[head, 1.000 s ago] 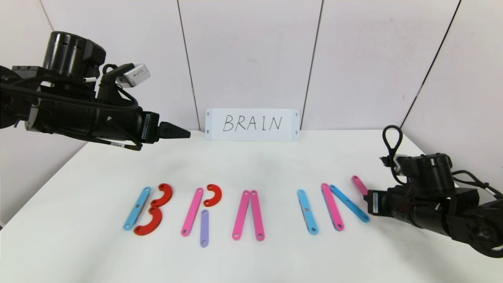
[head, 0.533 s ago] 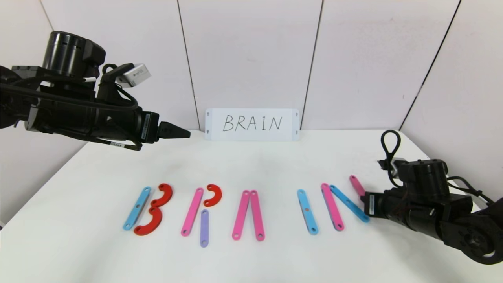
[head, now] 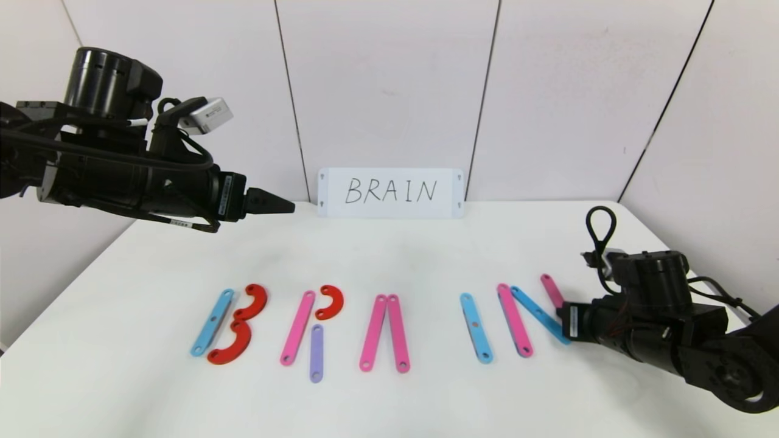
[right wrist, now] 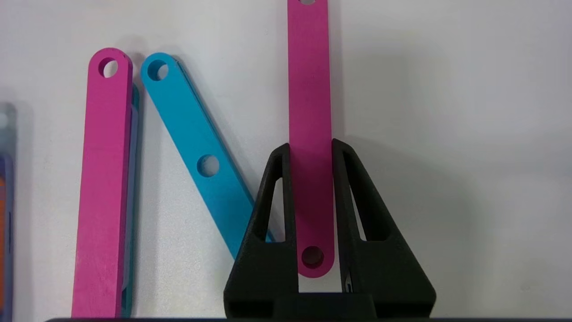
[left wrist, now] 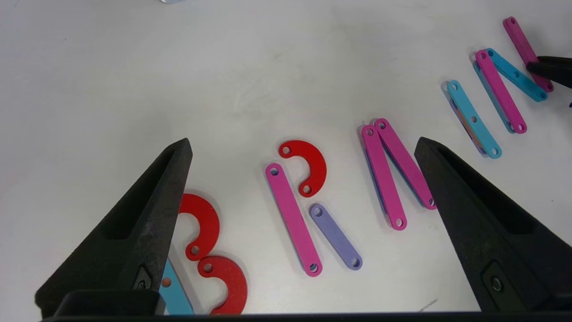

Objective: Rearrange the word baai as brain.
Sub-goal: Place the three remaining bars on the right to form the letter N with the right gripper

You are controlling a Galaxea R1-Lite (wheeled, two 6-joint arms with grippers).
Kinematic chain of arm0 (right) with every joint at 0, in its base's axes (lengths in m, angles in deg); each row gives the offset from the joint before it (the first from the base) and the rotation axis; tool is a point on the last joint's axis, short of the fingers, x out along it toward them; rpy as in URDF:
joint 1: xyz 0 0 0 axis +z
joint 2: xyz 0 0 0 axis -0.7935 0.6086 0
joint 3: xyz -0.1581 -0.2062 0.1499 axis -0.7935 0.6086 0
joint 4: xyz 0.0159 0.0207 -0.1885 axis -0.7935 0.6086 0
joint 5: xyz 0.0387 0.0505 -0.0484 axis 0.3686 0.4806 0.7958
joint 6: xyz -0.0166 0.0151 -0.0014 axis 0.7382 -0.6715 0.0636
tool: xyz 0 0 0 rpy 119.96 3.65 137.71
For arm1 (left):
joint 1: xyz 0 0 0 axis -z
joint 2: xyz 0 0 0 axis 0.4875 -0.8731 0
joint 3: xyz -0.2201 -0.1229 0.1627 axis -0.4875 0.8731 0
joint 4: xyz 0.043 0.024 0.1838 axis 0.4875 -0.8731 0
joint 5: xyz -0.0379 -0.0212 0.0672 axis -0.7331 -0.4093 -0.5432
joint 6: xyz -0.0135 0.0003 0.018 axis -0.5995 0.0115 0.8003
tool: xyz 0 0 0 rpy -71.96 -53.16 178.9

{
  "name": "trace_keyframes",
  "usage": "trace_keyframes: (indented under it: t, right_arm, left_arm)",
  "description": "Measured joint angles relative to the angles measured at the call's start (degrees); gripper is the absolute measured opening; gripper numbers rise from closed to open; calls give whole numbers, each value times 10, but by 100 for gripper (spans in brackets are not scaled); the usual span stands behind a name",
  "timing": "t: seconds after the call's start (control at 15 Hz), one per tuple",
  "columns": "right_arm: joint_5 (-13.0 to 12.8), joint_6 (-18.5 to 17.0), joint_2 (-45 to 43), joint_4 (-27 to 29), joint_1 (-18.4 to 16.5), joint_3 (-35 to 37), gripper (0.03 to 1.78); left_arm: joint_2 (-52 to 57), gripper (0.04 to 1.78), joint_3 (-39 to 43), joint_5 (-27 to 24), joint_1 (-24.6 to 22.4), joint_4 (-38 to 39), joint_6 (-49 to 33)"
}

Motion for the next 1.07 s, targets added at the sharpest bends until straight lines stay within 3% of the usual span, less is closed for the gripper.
trace_keyframes:
  t: [1.07]
  right_arm:
    - [-4, 0, -9, 0, 13, 17, 33]
  left_arm:
    - [1, 174, 0, 0, 0, 0, -1]
